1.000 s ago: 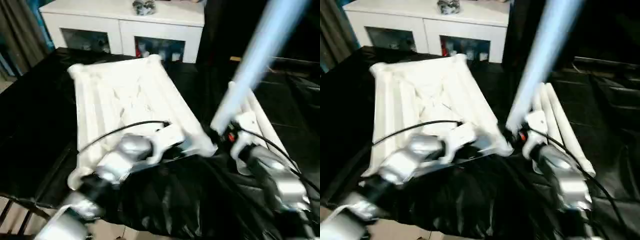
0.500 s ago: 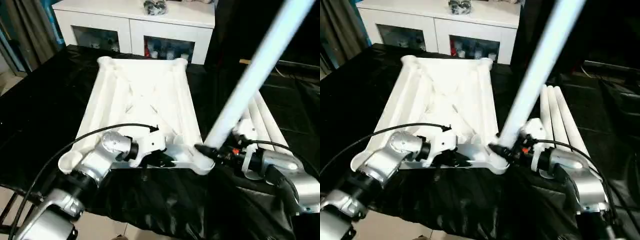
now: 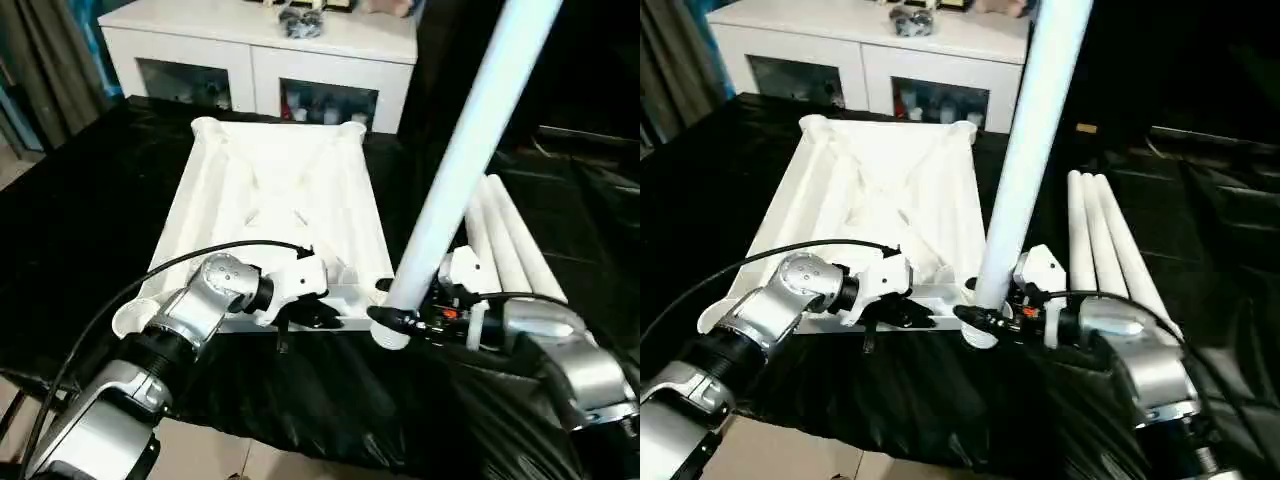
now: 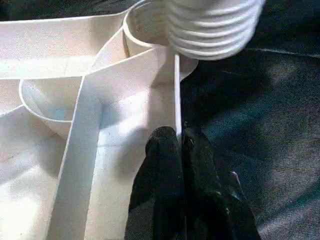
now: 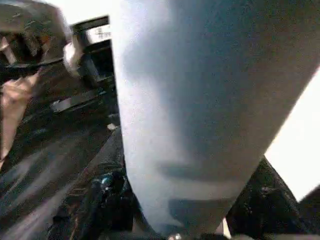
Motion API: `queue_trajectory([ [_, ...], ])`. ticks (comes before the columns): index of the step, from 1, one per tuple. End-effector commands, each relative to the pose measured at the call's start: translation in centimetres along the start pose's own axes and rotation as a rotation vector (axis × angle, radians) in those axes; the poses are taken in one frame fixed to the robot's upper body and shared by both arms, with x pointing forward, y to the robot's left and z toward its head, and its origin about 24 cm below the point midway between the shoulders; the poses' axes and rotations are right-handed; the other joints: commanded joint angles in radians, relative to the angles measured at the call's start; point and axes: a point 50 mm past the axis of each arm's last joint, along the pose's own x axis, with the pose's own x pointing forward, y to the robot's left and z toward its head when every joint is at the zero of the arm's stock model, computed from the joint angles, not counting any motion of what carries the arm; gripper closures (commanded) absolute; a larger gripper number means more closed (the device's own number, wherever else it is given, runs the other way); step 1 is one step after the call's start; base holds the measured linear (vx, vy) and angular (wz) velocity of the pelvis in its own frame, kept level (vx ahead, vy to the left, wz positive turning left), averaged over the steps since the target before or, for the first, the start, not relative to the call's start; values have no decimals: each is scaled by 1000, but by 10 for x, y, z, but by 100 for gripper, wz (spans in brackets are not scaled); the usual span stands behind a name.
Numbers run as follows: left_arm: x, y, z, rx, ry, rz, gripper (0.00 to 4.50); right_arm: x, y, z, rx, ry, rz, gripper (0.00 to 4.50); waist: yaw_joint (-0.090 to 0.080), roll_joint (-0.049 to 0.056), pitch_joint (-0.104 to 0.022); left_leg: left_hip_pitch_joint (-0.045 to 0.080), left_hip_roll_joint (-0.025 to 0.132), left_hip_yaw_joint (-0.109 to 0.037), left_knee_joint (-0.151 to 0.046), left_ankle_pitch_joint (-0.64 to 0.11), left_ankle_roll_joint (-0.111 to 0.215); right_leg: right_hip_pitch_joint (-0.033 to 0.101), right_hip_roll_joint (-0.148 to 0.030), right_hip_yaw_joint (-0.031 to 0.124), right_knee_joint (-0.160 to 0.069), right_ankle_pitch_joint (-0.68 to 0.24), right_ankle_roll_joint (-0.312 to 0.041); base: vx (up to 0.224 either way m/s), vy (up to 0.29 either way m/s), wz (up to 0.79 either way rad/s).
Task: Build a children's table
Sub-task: Insert table leg to table base
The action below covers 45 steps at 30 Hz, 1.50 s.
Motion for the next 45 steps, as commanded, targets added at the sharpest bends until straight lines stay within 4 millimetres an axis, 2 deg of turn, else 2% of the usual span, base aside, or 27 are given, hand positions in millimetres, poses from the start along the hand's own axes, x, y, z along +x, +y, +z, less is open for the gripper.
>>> queue_trajectory([
  [1, -10, 8, 7, 41, 6, 36, 450, -11, -12, -22, 109, 69, -121, 261, 3, 4, -38, 14, 81, -42, -78, -315, -5, 21, -120, 67, -97, -462, -137, 0, 0, 0],
  [4, -9, 7, 7, 41, 5, 31, 450, -14, -14, -22, 117, 63, -136, 261, 4, 6, -40, 10, 83, -38, -78, -296, -1, 23, -117, 70, -85, -366, -168, 0, 0, 0],
  [5, -8, 6, 7, 41, 9, 25, 450, -15, -14, -24, 112, 74, -144, 261, 5, 11, -42, 8, 84, -38, -78, -275, 0, 26, -116, 70, -80, -320, -180, 0, 0, 0],
  [7, -7, 6, 6, 44, 15, 19, 450, -16, -15, -27, 113, 79, -158, 261, 7, 11, -44, 6, 82, -34, -76, -251, 11, 29, -116, 71, -74, -262, -196, 0, 0, 0],
  [9, -7, 7, 6, 45, 15, 18, 450, -17, -15, -29, 123, 75, -170, 261, 9, 10, -45, 6, 82, -33, -74, -239, 15, 31, -117, 71, -73, -251, -201, 0, 0, 0],
  [10, -6, 7, 7, 47, 13, 16, 450, -16, -15, -29, 143, 64, -171, 261, 10, 15, -45, 6, 82, -32, -74, -231, 17, 31, -116, 71, -72, -239, -204, 0, 0, 0],
  [13, -6, 8, 9, 47, 10, 16, 450, -13, -13, -31, 159, 60, -159, 261, 10, 15, -46, 6, 83, -32, -74, -229, 19, 33, -115, 71, -69, -214, -214, 0, 0, 0],
  [18, -3, 10, 10, 37, 16, 30, 450, -12, -12, -34, 189, 37, -185, 261, 10, 17, -43, 9, 83, -32, -77, -261, 8, 30, -115, 71, -74, -254, -209, 0, 0, 0],
  [19, -3, 10, 9, 34, 17, 32, 450, -12, -12, -35, 199, 27, -199, 261, 10, 17, -41, 10, 83, -34, -78, -280, 2, 30, -116, 70, -78, -295, -200, 0, 0, 0],
  [23, -2, 10, 9, 25, 15, 39, 450, -20, -12, -41, 249, -20, -271, 261, 11, 18, -39, 13, 83, -36, -79, -306, -4, 25, -118, 71, -87, -359, -179, 0, 0, 0],
  [29, -1, 10, 9, 22, 12, 44, 450, -27, -2, -58, 245, 17, -313, 261, 14, 18, -39, 12, 85, -35, -81, -294, -3, 24, -117, 72, -85, -329, -177, 0, 0, 0],
  [30, -1, 10, 9, 22, 14, 43, 450, -27, 1, -61, 218, 53, -306, 261, 14, 20, -40, 12, 84, -35, -81, -295, -2, 24, -117, 72, -84, -324, -180, 0, 0, 0],
  [33, -1, 10, 9, 27, 19, 41, 450, -24, 5, -60, 172, 103, -266, 261, 14, 18, -40, 10, 84, -34, -81, -284, 1, 27, -116, 72, -81, -303, -182, 0, 0, 0],
  [36, -1, 10, 9, 32, 27, 37, 450, -18, 6, -55, 134, 152, -209, 261, 13, 18, -38, 8, 83, -36, -81, -290, 4, 27, -117, 72, -84, -341, -171, 0, 0, 0],
  [37, -1, 10, 9, 34, 30, 37, 450, -16, 6, -54, 132, 164, -191, 261, 10, 22, -36, 10, 83, -36, -82, -306, -1, 25, -115, 71, -89, -362, -165, 0, 0, 0],
  [40, -1, 10, 8, 36, 37, 31, 450, -11, 7, -52, 123, 197, -135, 261, 9, 21, -35, 12, 82, -38, -82, -330, -5, 24, -116, 71, -91, -391, -161, 0, 0, 0],
  [41, -1, 10, 8, 35, 37, 31, 450, -11, 8, -53, 119, 216, -108, 261, 8, 18, -35, 12, 82, -38, -82, -335, -5, 24, -117, 71, -92, -400, -158, 0, 0, 0],
  [44, -1, 11, 8, 34, 39, 30, 450, -10, 10, -55, 114, 240, -74, 261, 10, 18, -37, 10, 83, -38, -80, -316, 0, 25, -118, 73, -91, -380, -161, 0, 0, 0],
  [45, -2, 11, 8, 34, 40, 29, 450, -11, 12, -57, 112, 252, -60, 261, 11, 15, -38, 8, 84, -37, -81, -302, 4, 26, -117, 73, -88, -353, -167, 0, 0, 0],
])
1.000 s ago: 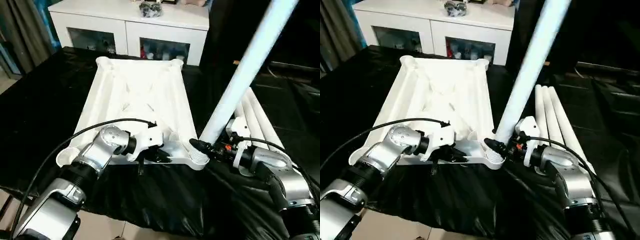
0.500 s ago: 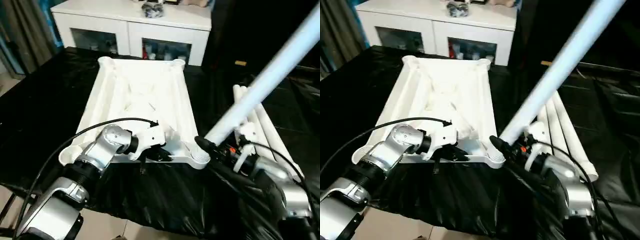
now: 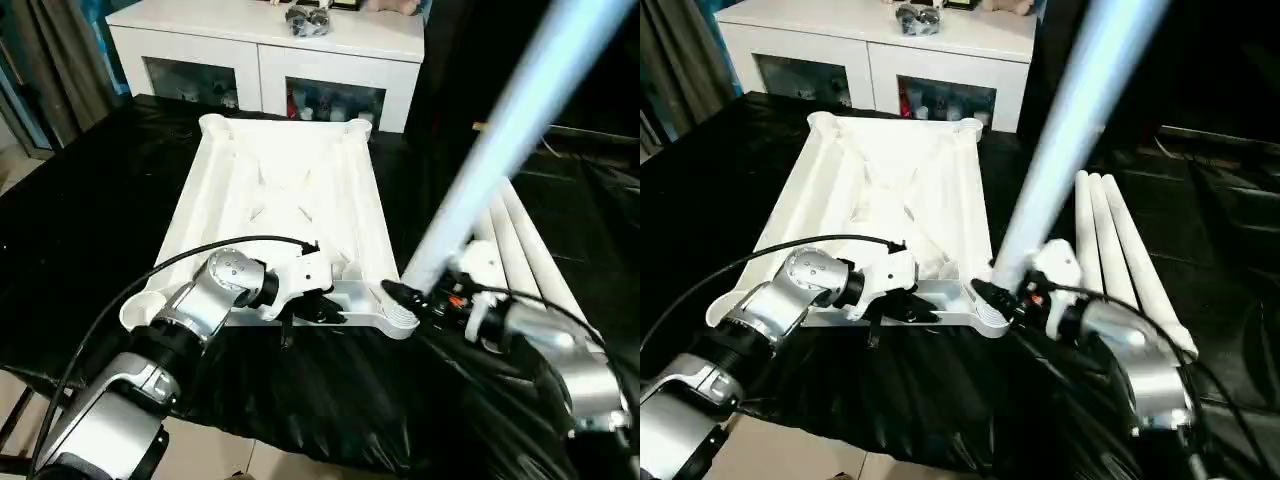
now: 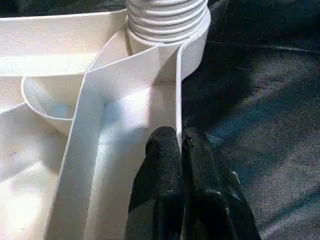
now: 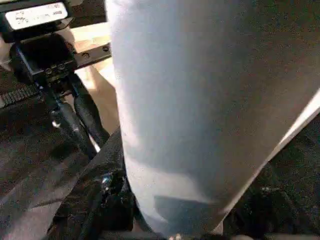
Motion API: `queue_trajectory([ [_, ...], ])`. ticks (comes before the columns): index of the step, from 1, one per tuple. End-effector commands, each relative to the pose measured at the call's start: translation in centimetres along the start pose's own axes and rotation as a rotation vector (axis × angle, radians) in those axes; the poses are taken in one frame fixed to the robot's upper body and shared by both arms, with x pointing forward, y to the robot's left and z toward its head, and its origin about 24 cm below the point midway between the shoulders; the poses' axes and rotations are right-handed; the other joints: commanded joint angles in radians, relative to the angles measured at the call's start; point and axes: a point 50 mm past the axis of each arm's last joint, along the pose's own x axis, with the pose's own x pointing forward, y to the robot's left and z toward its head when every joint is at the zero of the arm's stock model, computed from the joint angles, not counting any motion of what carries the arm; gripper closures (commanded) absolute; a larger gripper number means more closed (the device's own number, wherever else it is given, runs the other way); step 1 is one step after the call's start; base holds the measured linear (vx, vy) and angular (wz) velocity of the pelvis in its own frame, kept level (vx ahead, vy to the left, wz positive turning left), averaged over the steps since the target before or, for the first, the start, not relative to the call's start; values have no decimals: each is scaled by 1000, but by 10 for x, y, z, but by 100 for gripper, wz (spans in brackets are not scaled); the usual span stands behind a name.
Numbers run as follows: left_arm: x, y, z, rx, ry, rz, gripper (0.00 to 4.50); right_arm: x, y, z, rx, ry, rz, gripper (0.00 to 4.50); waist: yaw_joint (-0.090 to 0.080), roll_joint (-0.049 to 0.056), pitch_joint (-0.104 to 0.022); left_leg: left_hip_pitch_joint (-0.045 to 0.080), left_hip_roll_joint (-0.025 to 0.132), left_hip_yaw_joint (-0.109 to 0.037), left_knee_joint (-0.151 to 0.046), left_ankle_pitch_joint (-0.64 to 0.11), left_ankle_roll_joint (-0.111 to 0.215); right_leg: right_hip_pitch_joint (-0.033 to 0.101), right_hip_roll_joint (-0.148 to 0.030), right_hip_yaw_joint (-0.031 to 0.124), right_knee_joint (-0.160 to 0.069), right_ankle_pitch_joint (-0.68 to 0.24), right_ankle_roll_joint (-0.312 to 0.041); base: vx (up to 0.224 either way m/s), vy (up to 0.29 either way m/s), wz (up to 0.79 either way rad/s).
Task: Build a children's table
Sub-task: Insert table leg to table base
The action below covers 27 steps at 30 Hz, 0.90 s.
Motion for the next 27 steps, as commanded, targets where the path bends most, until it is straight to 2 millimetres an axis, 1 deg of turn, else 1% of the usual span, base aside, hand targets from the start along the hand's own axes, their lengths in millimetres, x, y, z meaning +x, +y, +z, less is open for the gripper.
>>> queue_trajectory([
  [1, -8, 7, 2, 14, 25, 36, 450, -3, 20, -51, 134, 225, 85, 261, 1, 9, -40, 8, 84, -38, -85, -292, 6, 26, -117, 72, -83, -330, -172, 0, 0, 0],
  [2, -8, 7, 2, 14, 24, 35, 450, -3, 21, -51, 137, 225, 91, 261, 1, 9, -40, 8, 84, -37, -85, -288, 8, 27, -116, 72, -82, -310, -179, 0, 0, 0],
  [4, -9, 7, 3, 17, 20, 28, 450, -4, 23, -53, 141, 219, 99, 261, 0, 10, -40, 9, 84, -37, -85, -290, 8, 27, -116, 72, -80, -297, -187, 0, 0, 0],
  [7, -9, 7, 4, 36, 17, 5, 450, -4, 23, -53, 147, 209, 103, 261, 1, 10, -41, 9, 83, -37, -85, -295, 6, 28, -117, 72, -81, -305, -185, 0, 0, 0],
  [8, -10, 7, 5, 41, 16, -2, 450, -3, 23, -53, 150, 206, 103, 261, 1, 12, -41, 10, 84, -37, -86, -296, 6, 27, -117, 72, -81, -304, -186, 0, 0, 0],
  [9, -10, 7, 5, 42, 16, -9, 450, -3, 23, -53, 151, 203, 102, 261, 1, 11, -41, 10, 84, -37, -85, -296, 6, 27, -117, 72, -82, -302, -186, 0, 0, 0],
  [10, -11, 8, 6, 42, 16, -12, 450, -2, 21, -52, 151, 200, 93, 261, 1, 15, -41, 9, 83, -37, -85, -295, 5, 28, -117, 72, -81, -294, -188, 0, 0, 0],
  [11, -11, 8, 6, 42, 16, -12, 450, -2, 21, -52, 151, 200, 93, 261, 1, 13, -42, 10, 84, -37, -85, -294, 4, 28, -117, 73, -80, -288, -190, 0, 0, 0],
  [12, -11, 8, 6, 37, 16, -11, 450, -1, 20, -52, 149, 197, 80, 261, 1, 14, -42, 9, 84, -37, -85, -293, 4, 28, -117, 73, -79, -279, -194, 0, 0, 0],
  [13, -11, 10, 7, 16, 11, 10, 450, 2, 14, -51, 142, 181, 7, 261, 0, 16, -41, 9, 83, -36, -86, -294, 2, 28, -116, 72, -78, -273, -198, 0, 0, 0],
  [15, -11, 13, 9, -29, -2, 54, 450, 5, 3, -51, 143, 175, -125, 261, -6, 16, -38, 9, 83, -38, -89, -310, -14, 26, -117, 71, -79, -307, -198, 0, 0, 0],
  [16, -8, 14, 12, -72, -17, 94, 450, 8, -5, -52, 164, 171, -231, 261, -10, 15, -35, 10, 81, -41, -89, -337, -21, 25, -117, 68, -85, -364, -185, 0, 0, 0],
  [17, -8, 14, 12, -78, -19, 98, 450, 8, -6, -52, 167, 170, -244, 261, -16, 16, -32, 14, 80, -43, -89, -359, -32, 18, -117, 68, -87, -405, -179, 0, 0, 0],
  [18, -6, 15, 14, -100, -26, 118, 450, 10, -9, -52, 183, 166, -291, 261, -20, 18, -30, 14, 80, -45, -90, -378, -34, 18, -116, 67, -91, -431, -172, 0, 0, 0],
  [19, -4, 15, 16, -125, -29, 152, 450, 13, -14, -52, 209, 159, -357, 261, -27, 18, -29, 15, 82, -48, -91, -410, -46, 16, -118, 66, -93, -474, -160, 0, 0, 0],
  [20, -2, 15, 17, -139, -29, 173, 450, 15, -16, -52, 224, 157, -396, 261, -33, 15, -27, 11, 78, -52, -90, -427, -45, 19, -117, 62, -98, -510, -141, 0, 0, 0],
  [21, 3, 13, 22, -160, -33, 213, 450, 20, -19, -53, 255, 162, -456, 261, -35, 16, -25, 8, 78, -52, -91, -429, -43, 19, -118, 62, -100, -524, -134, 0, 0, 0],
  [22, 9, 10, 26, -183, -39, 244, 450, 26, -20, -55, 283, 175, -498, 261, -41, 17, -25, 7, 81, -56, -92, -423, -47, 16, -122, 63, -97, -524, -139, -58, 27, -18],
  [23, 17, 5, 33, -213, -52, 265, 450, 34, -20, -55, 297, 195, -523, 261, -47, 17, -22, 8, 76, -56, -89, -442, -45, 13, -118, 57, -105, -563, -123, 0, 0, 0],
  [24, 23, 0, 38, -232, -61, 272, 450, 39, -18, -55, 297, 203, -525, 261, -50, 12, -23, 11, 75, -55, -88, -443, -45, 11, -118, 57, -106, -571, -121, 0, 0, 0],
  [25, 23, 0, 38, -232, -61, 272, 450, 39, -18, -55, 297, 203, -525, 261, -55, 14, -22, 9, 75, -57, -87, -441, -44, 11, -119, 58, -106, -571, -122, 0, 0, 0],
  [26, 26, -2, 41, -237, -65, 273, 450, 42, -17, -54, 300, 205, -520, 261, -58, 14, -22, 9, 70, -54, -84, -433, -27, 7, -116, 59, -115, -583, -107, 0, 0, 0],
  [27, 28, -4, 42, -235, -65, 272, 450, 44, -16, -53, 303, 206, -519, 261, -59, 14, -24, 7, 70, -53, -83, -427, -23, 9, -117, 59, -116, -577, -105, 0, 0, 0],
])
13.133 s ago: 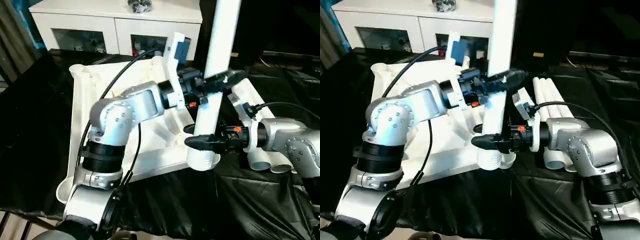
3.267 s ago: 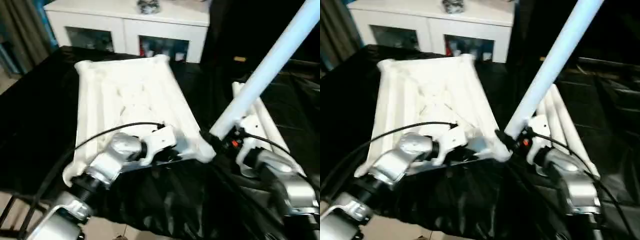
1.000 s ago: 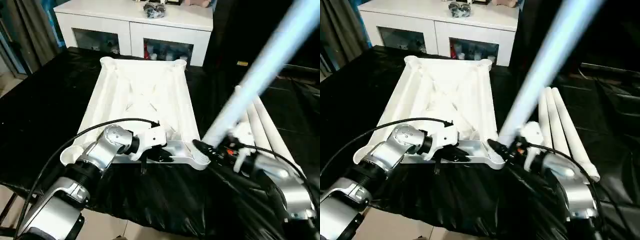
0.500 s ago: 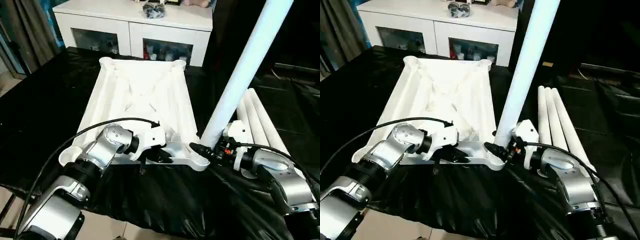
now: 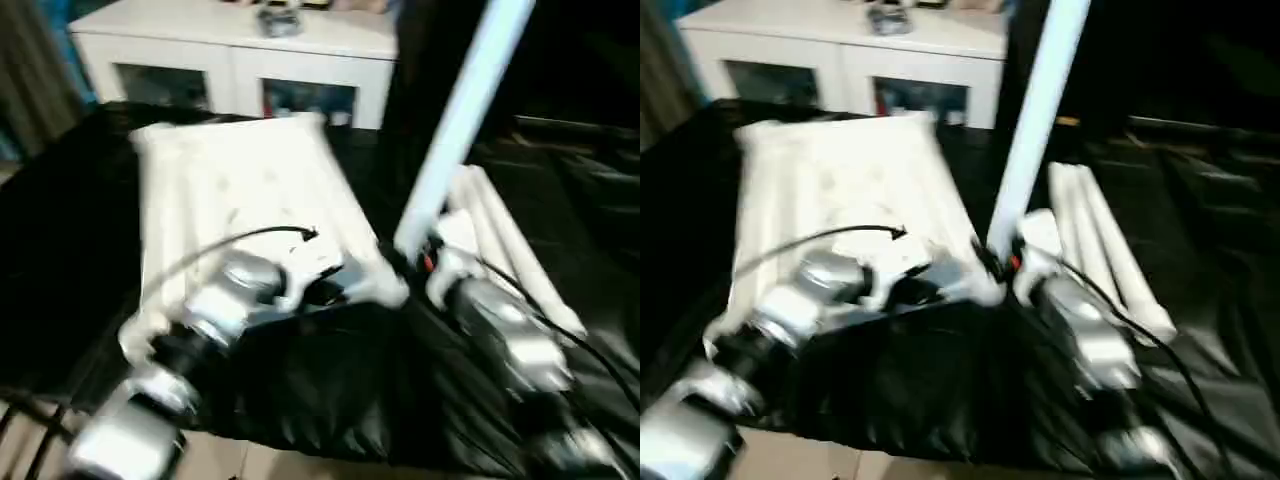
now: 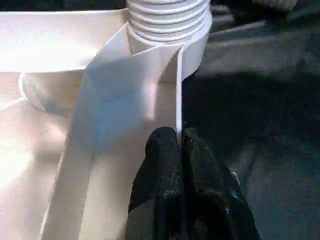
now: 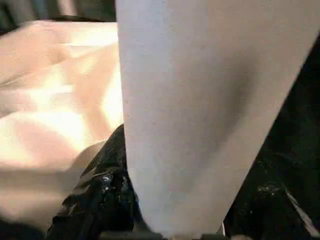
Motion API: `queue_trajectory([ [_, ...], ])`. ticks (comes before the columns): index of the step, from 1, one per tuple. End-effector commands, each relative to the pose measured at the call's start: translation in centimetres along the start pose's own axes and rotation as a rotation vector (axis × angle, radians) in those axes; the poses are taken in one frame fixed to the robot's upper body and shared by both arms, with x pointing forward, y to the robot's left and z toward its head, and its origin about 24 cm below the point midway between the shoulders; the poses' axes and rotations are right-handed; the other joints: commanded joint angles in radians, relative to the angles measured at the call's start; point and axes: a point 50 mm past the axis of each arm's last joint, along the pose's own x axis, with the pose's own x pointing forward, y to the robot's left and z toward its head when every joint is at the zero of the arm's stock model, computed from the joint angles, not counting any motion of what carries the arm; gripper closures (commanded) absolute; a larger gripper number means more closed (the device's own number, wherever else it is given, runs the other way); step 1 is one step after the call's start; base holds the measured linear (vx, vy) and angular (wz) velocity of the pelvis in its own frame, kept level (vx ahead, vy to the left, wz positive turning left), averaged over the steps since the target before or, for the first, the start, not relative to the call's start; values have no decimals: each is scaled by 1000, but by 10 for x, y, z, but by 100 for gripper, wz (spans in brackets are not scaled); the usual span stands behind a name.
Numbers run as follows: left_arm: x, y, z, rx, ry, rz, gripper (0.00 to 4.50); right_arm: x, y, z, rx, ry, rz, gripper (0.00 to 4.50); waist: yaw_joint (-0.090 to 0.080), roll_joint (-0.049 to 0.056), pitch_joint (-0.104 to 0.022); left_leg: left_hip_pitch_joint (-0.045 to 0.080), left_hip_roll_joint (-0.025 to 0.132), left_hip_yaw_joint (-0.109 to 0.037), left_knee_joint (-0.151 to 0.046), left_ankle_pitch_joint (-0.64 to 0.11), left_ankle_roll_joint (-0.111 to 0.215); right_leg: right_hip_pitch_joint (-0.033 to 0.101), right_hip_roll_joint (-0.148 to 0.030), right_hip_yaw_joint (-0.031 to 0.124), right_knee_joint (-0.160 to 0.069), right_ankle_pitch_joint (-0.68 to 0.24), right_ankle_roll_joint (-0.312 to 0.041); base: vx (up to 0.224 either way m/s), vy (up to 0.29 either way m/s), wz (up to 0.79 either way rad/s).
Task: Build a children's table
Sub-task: Insert table leg to table base
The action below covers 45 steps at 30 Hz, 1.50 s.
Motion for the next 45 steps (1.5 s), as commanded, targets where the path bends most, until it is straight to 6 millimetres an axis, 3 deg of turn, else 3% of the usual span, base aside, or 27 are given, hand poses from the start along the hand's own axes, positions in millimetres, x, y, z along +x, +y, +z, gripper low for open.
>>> queue_trajectory([
  [1, 4, -12, 19, 50, -65, -38, 450, -10, 2, -60, 80, 298, -59, 261, 0, 4, -30, 2, 71, -49, -88, -406, -12, 16, -112, 62, -106, -554, -106, 0, 0, 0],
  [2, 8, -15, 18, 60, -61, -38, 450, -8, 6, -60, 81, 303, -44, 261, 1, 5, -30, 7, 70, -45, -87, -406, -6, 9, -110, 64, -109, -548, -107, 0, 0, 0],
  [8, 9, -14, 14, 96, -33, -24, 450, -5, 17, -58, 48, 307, 20, 261, -2, 5, -25, 13, 68, -49, -89, -460, -13, 1, -110, 59, -117, -614, -76, 0, 0, 0],
  [15, 2, -13, 11, 80, -10, 7, 450, -2, 23, -57, 39, 300, 57, 261, -9, 3, -25, 8, 68, -52, -91, -470, -14, -1, -111, 59, -118, -625, -66, 0, 0, 0],
  [16, 2, -12, 10, 80, -8, 10, 450, -2, 23, -57, 40, 299, 58, 226, -11, 3, -24, 10, 67, -50, -90, -467, -10, -4, -110, 60, -120, -623, -68, 0, 0, 0],
  [21, -1, -10, 9, 94, -19, 2, 450, -1, 24, -52, 57, 267, 96, 182, -15, 3, -29, 9, 69, -51, -91, -463, -10, -2, -112, 61, -119, -604, -78, 0, 0, 0],
  [22, -2, -8, 10, 105, -29, 0, 450, -1, 23, -49, 51, 245, 116, 182, -13, 3, -29, 4, 71, -50, -93, -441, -4, 2, -111, 62, -116, -566, -88, 0, 0, 0],
  [24, -4, -6, 10, 113, -39, -4, 450, -1, 22, -44, 37, 222, 142, 140, -10, 4, -33, 0, 73, -47, -94, -404, 1, 7, -111, 66, -109, -506, -107, 0, 0, 0],
  [27, -5, -4, 11, 126, -52, -5, 450, -3, 20, -38, 14, 189, 173, 130, -4, 4, -39, -4, 77, -40, -93, -332, 12, 15, -110, 71, -94, -380, -150, 0, 0, 0],
  [28, -7, -3, 11, 135, -61, -14, 450, -6, 18, -32, 5, 162, 203, 116, 3, 1, -48, -9, 77, -34, -87, -256, 27, 26, -111, 72, -81, -270, -182, 0, 0, 0],
  [29, -8, -4, 11, 151, -79, -35, 450, -9, 16, -28, -2, 140, 229, 103, 3, 1, -48, -9, 77, -34, -87, -256, 27, 26, -111, 72, -81, -270, -182, 0, 0, 0],
  [31, -10, -4, 11, 156, -92, -55, 450, -12, 14, -24, -9, 123, 259, 94, 16, 1, -52, -6, 78, -25, -79, -173, 63, 27, -107, 73, -68, -156, -216, 0, 0, 0],
  [33, -12, -5, 11, 178, -112, -97, 450, -18, 12, -20, -30, 105, 290, 94, 21, 1, -58, -12, 77, -25, -73, -96, 88, 38, -107, 72, -51, -57, -237, 26, -8, 3],
  [34, -15, -7, 10, 198, -121, -131, 450, -24, 10, -17, -53, 96, 328, 94, 24, 1, -65, -14, 75, -23, -64, -21, 121, 39, -106, 73, -34, 61, -260, 0, 0, 0],
  [35, -15, -7, 10, 199, -122, -134, 450, -24, 9, -17, -54, 95, 331, 94, 24, 1, -65, -14, 75, -23, -64, -21, 121, 39, -106, 73, -34, 61, -260, 0, 0, 0],
  [36, -15, -7, 10, 199, -122, -134, 450, -24, 9, -17, -54, 95, 331, 94, 30, -2, -67, -17, 72, -21, -57, 16, 148, 40, -107, 73, -26, 122, -268, 0, 0, 0],
  [37, -19, -7, 4, 235, -115, -193, 450, -37, 6, -13, -102, 93, 416, 94, 41, -2, -66, -18, 70, -18, -54, 20, 178, 38, -107, 73, -26, 133, -268, 0, 0, 0],
  [39, -21, -6, 2, 243, -107, -209, 450, -41, 4, -13, -117, 96, 451, 94, 49, -2, -63, -16, 72, -17, -55, -5, 181, 37, -106, 71, -30, 90, -260, 0, 0, 0],
  [42, -23, -5, -1, 253, -101, -235, 450, -47, 4, -12, -141, 105, 504, 94, 55, 3, -57, -11, 80, -18, -61, -62, 141, 33, -106, 70, -41, -45, -245, 0, 0, 0],
  [43, -24, -4, -3, 258, -94, -256, 450, -52, 3, -12, -160, 113, 542, 94, 58, 3, -54, -8, 80, -19, -63, -100, 114, 32, -103, 70, -47, -103, -233, 0, 0, 0],
  [45, -28, -3, -7, 267, -80, -302, 450, -61, 2, -13, -187, 137, 616, 94, 62, 6, -53, -3, 82, -18, -65, -131, 96, 29, -103, 72, -49, -133, -224, 0, 0, 0],
])
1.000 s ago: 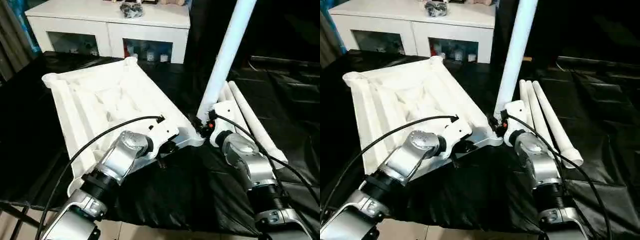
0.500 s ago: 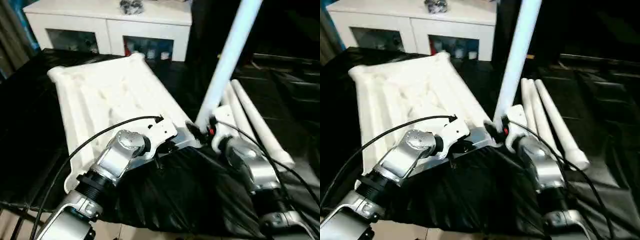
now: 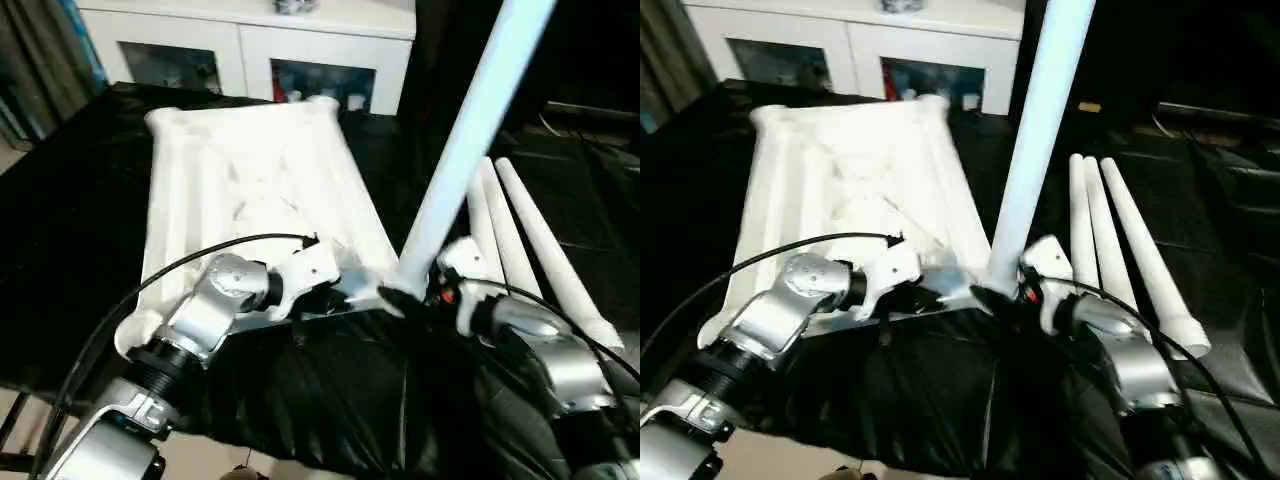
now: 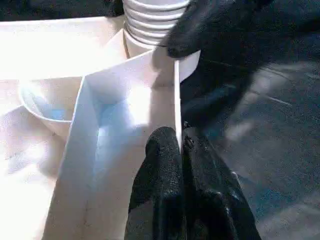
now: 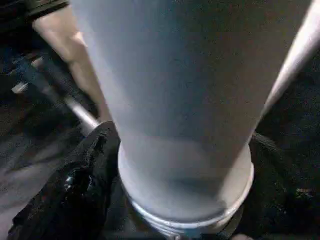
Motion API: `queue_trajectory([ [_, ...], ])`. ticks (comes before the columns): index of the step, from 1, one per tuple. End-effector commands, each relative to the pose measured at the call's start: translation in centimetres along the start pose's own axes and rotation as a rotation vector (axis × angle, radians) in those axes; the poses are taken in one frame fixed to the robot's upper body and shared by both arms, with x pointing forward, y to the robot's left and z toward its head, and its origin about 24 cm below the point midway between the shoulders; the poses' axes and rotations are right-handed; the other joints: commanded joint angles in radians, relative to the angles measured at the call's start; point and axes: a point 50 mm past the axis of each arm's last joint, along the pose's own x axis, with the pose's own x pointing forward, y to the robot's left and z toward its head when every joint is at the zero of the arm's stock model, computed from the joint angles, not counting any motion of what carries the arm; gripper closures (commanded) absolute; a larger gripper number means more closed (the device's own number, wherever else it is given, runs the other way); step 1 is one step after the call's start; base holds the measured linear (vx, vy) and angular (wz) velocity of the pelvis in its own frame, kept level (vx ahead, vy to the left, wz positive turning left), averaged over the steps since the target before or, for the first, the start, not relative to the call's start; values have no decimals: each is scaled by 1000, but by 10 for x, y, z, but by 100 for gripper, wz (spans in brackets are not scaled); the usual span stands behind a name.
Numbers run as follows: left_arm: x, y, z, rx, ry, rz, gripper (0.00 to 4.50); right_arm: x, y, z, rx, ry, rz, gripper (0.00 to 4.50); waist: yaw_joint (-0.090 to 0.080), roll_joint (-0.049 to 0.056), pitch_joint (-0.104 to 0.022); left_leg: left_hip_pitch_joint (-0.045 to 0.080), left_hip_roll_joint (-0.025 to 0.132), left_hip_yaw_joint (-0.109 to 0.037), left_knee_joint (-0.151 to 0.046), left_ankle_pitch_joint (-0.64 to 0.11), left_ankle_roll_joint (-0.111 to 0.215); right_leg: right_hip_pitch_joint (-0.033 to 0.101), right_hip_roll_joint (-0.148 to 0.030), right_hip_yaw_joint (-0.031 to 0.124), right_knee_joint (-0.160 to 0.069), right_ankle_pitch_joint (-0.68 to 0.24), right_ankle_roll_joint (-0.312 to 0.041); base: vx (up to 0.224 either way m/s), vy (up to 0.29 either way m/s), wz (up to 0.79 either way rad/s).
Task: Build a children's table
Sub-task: Insert table leg to table base
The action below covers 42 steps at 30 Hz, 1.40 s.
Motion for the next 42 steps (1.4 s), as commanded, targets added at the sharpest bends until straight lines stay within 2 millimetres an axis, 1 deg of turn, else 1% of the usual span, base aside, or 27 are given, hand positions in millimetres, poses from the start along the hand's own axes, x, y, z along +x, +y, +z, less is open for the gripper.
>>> queue_trajectory([
  [1, 0, -3, 3, 35, -9, -74, 450, -1, 13, 2, -37, -2, 142, 94, 1, 0, -56, 20, 77, -22, -66, -143, 88, 55, -103, 69, -64, -150, -211, 0, 0, 0],
  [2, -1, -3, 2, 40, -3, -87, 450, -2, 13, 2, -41, 4, 156, 94, 2, 0, -56, 18, 77, -24, -67, -154, 81, 58, -105, 69, -64, -164, -206, 0, 0, 0],
  [4, -2, -3, 1, 49, 2, -100, 450, -3, 14, 2, -42, 10, 171, 129, 2, -1, -56, 19, 75, -25, -68, -158, 75, 59, -106, 69, -66, -179, -201, 0, 0, 0],
  [5, -3, -3, 0, 53, 6, -109, 450, -4, 14, 1, -42, 16, 180, 129, 3, 0, -57, 21, 76, -24, -66, -154, 71, 58, -106, 69, -65, -177, -202, 0, 0, 0],
  [7, -4, -2, -2, 57, 17, -124, 450, -4, 14, 0, -36, 24, 200, 143, 3, 1, -59, 22, 75, -24, -65, -144, 71, 58, -105, 69, -63, -160, -209, 0, 0, 0],
  [10, -4, -1, -3, 56, 17, -126, 450, -3, 14, 0, -27, 19, 201, 158, 4, -1, -63, 18, 75, -25, -63, -110, 79, 64, -106, 68, -54, -104, -221, 0, 0, 0],
  [17, -3, -3, -5, 45, 10, -131, 450, -1, 24, -12, 47, -12, 202, 162, 10, 2, -66, 17, 76, -26, -60, -101, 89, 66, -108, 67, -51, -77, -232, 0, 0, 0],
  [18, -3, -4, -5, 45, 10, -132, 450, 0, 25, -14, 61, -17, 197, 162, 11, 3, -64, 17, 76, -25, -60, -108, 89, 64, -108, 67, -52, -85, -233, 0, 0, 0],
  [19, -3, -5, -6, 36, 5, -140, 450, 2, 27, -18, 92, -24, 188, 162, 14, 12, -65, 17, 75, -28, -61, -118, 82, 66, -110, 65, -52, -99, -233, 0, 0, 0],
  [20, -3, -5, -6, 33, 3, -142, 450, 2, 27, -19, 102, -27, 184, 162, 12, 9, -64, 18, 76, -27, -62, -125, 79, 64, -107, 65, -56, -105, -231, 0, 0, 0],
  [21, -4, -5, -6, 30, 1, -145, 450, 3, 27, -20, 119, -32, 176, 162, 11, 14, -61, 19, 75, -27, -64, -150, 69, 63, -105, 64, -60, -125, -230, 0, 0, 0],
  [22, -4, -6, -6, 28, -2, -154, 450, 6, 26, -25, 172, -38, 157, 162, 14, 19, -61, 17, 73, -30, -65, -166, 57, 68, -110, 64, -61, -158, -224, 0, 0, 0],
  [23, -4, -6, -6, 28, -2, -154, 450, 6, 26, -25, 172, -38, 157, 162, 13, 18, -61, 19, 74, -29, -66, -172, 54, 67, -109, 64, -64, -170, -222, 0, 0, 0],
  [24, -5, -6, -6, 27, -1, -162, 450, 8, 25, -28, 198, -35, 147, 162, 13, 24, -60, 18, 74, -31, -66, -177, 49, 67, -110, 63, -64, -175, -224, 0, 0, 0],
  [25, -6, -6, -7, 27, 5, -170, 450, 12, 24, -34, 229, -20, 128, 162, 11, 26, -58, 19, 74, -31, -69, -203, 39, 67, -107, 62, -68, -195, -219, 0, 0, 0],
  [27, -8, -6, -8, 26, 13, -173, 450, 14, 23, -40, 244, 5, 108, 162, 7, 23, -58, 18, 71, -33, -70, -206, 34, 71, -109, 62, -66, -209, -217, 0, 0, 0],
  [28, -9, -6, -9, 25, 18, -174, 450, 16, 23, -42, 245, 17, 98, 163, 9, 39, -58, 18, 70, -35, -70, -208, 30, 71, -110, 61, -65, -214, -217, 0, 0, 0],
  [29, -9, -6, -9, 24, 20, -176, 450, 18, 23, -44, 249, 31, 90, 164, 3, 31, -54, 16, 68, -36, -73, -235, 25, 72, -107, 59, -71, -266, -203, 0, 0, 0],
  [30, -10, -6, -10, 21, 22, -176, 450, 19, 23, -45, 251, 38, 87, 164, 4, 38, -53, 16, 67, -37, -74, -242, 23, 72, -108, 58, -74, -291, -196, 0, 0, 0],
  [31, -11, -7, -11, 18, 27, -177, 450, 21, 24, -46, 253, 52, 86, 164, 0, 34, -50, 15, 65, -37, -74, -255, 19, 73, -109, 58, -80, -344, -178, 0, 0, 0],
  [32, -11, -7, -11, 18, 27, -178, 450, 21, 24, -46, 253, 54, 86, 164, 2, 39, -51, 18, 65, -39, -74, -262, 16, 72, -110, 58, -83, -369, -171, 0, 0, 0],
  [33, -12, -7, -12, 17, 30, -177, 450, 22, 25, -47, 247, 60, 82, 165, 0, 37, -51, 18, 65, -40, -74, -266, 14, 72, -110, 58, -86, -392, -161, 0, 0, 0],
  [35, -12, -8, -13, 13, 33, -175, 450, 23, 26, -47, 246, 62, 79, 165, -1, 41, -53, 22, 67, -41, -75, -265, 13, 68, -109, 59, -85, -378, -162, 0, 0, 0],
  [38, -9, -8, -13, 0, 29, -155, 450, 24, 26, -49, 257, 64, 49, 165, -2, 39, -54, 24, 68, -40, -75, -262, 15, 65, -107, 60, -83, -351, -174, 0, 0, 0],
  [39, -7, -8, -13, -12, 28, -139, 450, 25, 25, -50, 262, 61, 21, 165, -6, 41, -51, 26, 69, -39, -77, -279, 12, 62, -106, 60, -84, -360, -177, 0, 0, 0],
  [40, -5, -7, -13, -22, 25, -119, 450, 26, 24, -52, 274, 57, -13, 165, -8, 37, -49, 27, 68, -39, -77, -287, 10, 61, -106, 60, -85, -371, -175, 0, 0, 0],
  [42, -2, -6, -12, -39, 18, -90, 450, 28, 23, -53, 290, 50, -56, 165, -11, 40, -47, 30, 66, -41, -78, -313, 0, 58, -108, 59, -90, -419, -164, 0, 0, 0],
])
